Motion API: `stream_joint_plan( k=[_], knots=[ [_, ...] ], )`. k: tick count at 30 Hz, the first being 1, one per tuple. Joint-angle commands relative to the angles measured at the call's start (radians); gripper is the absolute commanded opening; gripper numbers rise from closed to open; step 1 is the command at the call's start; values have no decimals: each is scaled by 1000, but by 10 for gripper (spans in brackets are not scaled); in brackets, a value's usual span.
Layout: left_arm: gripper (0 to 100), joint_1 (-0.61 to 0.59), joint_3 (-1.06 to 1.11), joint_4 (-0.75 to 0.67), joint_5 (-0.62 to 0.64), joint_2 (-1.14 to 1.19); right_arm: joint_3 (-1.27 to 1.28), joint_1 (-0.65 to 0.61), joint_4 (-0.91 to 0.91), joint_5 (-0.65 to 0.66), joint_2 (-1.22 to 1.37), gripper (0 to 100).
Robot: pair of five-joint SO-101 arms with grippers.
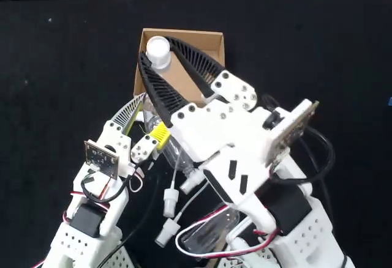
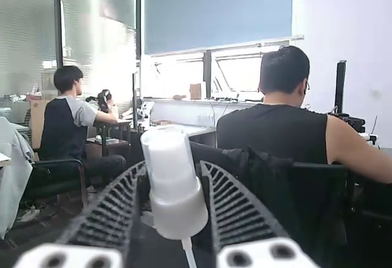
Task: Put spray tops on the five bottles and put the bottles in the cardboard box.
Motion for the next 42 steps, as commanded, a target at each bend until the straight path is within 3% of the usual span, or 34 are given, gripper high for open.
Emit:
stream_joint_plan(
  k=[1, 5, 25, 33, 42],
  knots=[
    [33, 4, 21, 2, -3, -15, -50, -14, 57, 8, -15, 11],
    [33, 4, 21, 2, -3, -15, -122, -11, 144, 8, -13, 11],
    [33, 2, 21, 2, -5, -15, -162, 40, 155, 9, 114, 11],
    [33, 2, 21, 2, -5, -15, -163, -46, 213, 14, 203, 11],
    [33, 2, 21, 2, -5, -15, -163, -49, 219, 14, 214, 14]
  ],
)
